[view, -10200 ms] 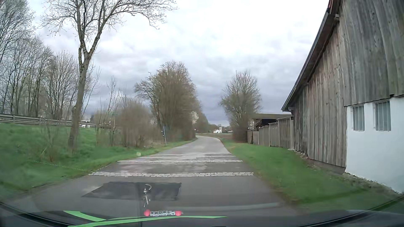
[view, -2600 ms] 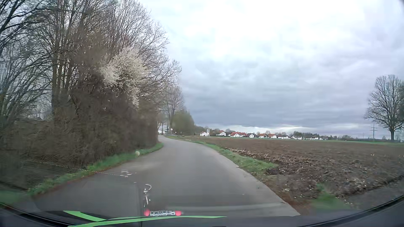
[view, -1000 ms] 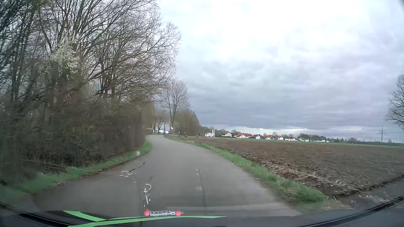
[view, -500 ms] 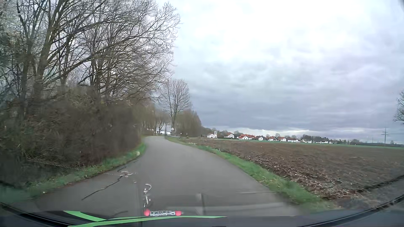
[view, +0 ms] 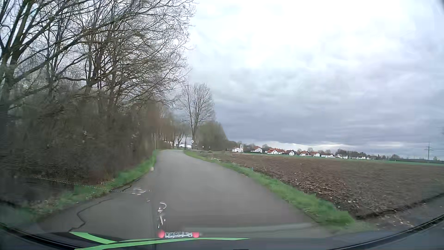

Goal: Follow the waypoints while adhering to traffic rules and regulations

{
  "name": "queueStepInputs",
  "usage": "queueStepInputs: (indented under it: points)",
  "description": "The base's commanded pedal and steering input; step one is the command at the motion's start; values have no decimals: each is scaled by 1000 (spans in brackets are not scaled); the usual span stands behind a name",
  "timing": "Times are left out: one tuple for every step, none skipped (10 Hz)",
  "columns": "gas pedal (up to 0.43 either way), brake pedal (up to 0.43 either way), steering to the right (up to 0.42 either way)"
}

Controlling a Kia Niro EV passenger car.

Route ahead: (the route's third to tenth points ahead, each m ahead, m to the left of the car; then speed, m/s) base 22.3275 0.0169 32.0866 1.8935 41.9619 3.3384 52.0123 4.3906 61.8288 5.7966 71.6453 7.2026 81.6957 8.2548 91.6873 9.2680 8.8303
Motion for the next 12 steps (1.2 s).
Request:
queueStepInputs:
  points:
    - [150,0,-20]
    - [150,0,-21]
    - [150,0,-21]
    - [150,0,-22]
    - [150,0,-23]
    - [150,0,-23]
    - [150,0,-23]
    - [150,0,-23]
    - [150,0,-23]
    - [150,0,-23]
    - [150,0,-25]
    - [150,0,-26]
